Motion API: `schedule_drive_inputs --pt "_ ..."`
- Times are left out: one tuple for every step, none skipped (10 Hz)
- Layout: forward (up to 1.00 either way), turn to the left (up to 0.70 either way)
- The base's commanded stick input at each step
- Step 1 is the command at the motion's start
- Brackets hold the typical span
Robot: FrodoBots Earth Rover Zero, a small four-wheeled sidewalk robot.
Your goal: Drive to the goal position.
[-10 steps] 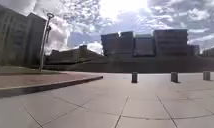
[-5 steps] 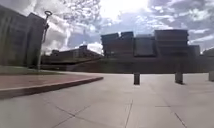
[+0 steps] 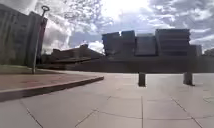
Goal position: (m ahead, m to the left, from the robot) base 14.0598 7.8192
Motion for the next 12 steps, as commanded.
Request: schedule_drive_inputs --pt "1.00 0.01" --pt "1.00 0.01" --pt "1.00 0.01" --pt "0.99 -0.27" --pt "0.99 -0.38" --pt "0.99 -0.38" --pt "0.99 -0.38" --pt "0.99 -0.38" --pt "0.99 -0.38" --pt "0.99 -0.38" --pt "0.99 -0.38" --pt "0.99 -0.38"
